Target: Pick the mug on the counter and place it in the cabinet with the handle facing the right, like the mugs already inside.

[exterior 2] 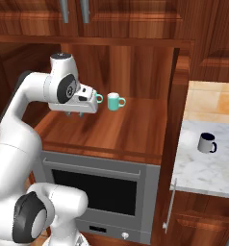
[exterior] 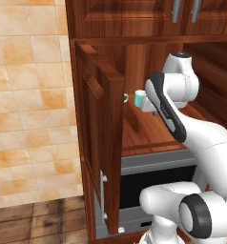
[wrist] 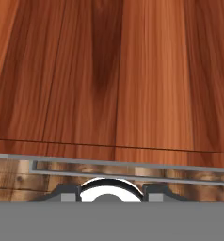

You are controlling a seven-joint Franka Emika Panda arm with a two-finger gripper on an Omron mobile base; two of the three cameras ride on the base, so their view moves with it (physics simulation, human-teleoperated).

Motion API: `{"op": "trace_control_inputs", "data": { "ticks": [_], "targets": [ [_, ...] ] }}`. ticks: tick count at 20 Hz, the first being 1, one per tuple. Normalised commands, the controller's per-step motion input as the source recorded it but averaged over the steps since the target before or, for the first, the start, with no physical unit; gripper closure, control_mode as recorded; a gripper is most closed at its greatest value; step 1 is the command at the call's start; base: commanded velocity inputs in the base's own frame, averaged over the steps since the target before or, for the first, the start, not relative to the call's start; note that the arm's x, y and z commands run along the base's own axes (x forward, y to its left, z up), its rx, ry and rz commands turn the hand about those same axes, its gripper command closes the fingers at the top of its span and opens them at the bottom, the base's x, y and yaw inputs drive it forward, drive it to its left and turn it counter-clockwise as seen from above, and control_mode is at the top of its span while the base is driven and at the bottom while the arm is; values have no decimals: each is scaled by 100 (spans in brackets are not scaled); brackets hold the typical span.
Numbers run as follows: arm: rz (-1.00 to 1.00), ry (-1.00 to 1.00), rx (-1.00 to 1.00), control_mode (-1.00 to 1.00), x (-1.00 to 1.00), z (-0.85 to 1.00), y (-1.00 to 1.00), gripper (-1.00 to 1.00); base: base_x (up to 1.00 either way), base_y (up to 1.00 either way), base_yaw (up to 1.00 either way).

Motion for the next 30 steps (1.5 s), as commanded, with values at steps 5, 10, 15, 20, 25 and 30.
{"op": "trace_control_inputs", "data": {
  "ticks": [5,10,15,20,25,30],
  "targets": [
    [-1,-3,0,-100,-18,0,0,-100,0,0,0],
    [-2,-1,0,-100,-10,-5,0,-100,0,0,0],
    [0,0,1,-100,-30,-12,0,-100,0,0,0],
    [-1,1,1,-100,-55,-19,0,-100,0,0,0],
    [-3,0,2,-100,-75,-22,0,-100,0,0,0],
    [-7,1,3,-100,-84,-18,-2,-100,0,0,0]
  ]
}}
